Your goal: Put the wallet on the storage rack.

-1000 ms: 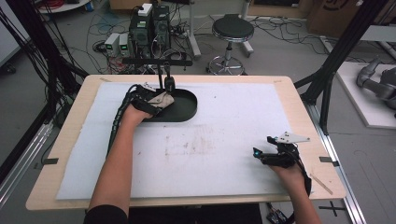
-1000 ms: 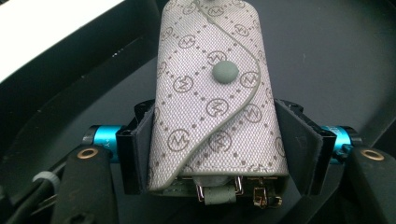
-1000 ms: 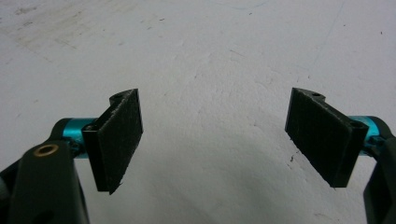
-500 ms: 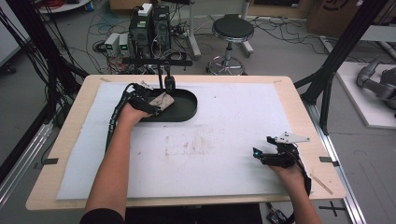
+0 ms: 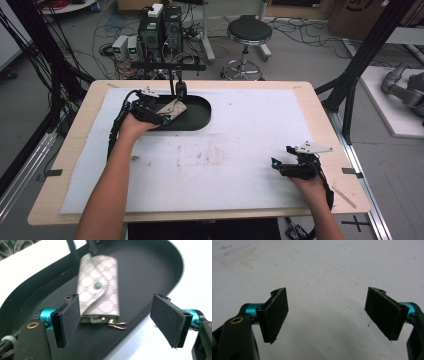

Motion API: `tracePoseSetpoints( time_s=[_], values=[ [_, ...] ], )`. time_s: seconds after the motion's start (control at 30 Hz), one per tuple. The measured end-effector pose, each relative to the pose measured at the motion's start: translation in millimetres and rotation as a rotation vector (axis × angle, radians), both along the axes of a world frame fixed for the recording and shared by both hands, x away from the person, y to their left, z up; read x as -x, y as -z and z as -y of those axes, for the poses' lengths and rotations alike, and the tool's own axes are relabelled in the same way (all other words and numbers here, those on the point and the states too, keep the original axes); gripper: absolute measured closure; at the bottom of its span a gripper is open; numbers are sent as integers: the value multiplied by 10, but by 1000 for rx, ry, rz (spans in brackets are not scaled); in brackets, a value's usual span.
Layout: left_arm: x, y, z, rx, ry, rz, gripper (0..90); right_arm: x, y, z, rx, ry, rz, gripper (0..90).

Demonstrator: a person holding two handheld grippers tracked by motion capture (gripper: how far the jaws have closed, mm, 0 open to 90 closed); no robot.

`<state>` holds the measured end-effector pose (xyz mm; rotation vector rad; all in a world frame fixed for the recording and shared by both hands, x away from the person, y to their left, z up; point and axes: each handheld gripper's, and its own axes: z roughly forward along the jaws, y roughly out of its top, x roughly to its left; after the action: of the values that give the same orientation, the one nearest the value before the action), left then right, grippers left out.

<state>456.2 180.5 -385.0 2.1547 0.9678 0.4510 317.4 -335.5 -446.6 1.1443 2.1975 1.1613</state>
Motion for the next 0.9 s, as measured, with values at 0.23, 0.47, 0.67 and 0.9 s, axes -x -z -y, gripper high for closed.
tracePoseSetpoints(
  time_s=[0.23,0.47,0.67,0.9],
  values=[
    [208,-131,55,2,46,28,236,10,-18,19,-14,10,6,194],
    [507,-227,12,68,65,93,236,-22,-16,3,-19,1,6,194],
    [769,-117,-45,113,73,106,234,-15,-20,-29,-18,-5,7,194],
    [996,1,-116,175,75,123,227,-11,-31,-24,-27,-4,12,194]
  ],
)
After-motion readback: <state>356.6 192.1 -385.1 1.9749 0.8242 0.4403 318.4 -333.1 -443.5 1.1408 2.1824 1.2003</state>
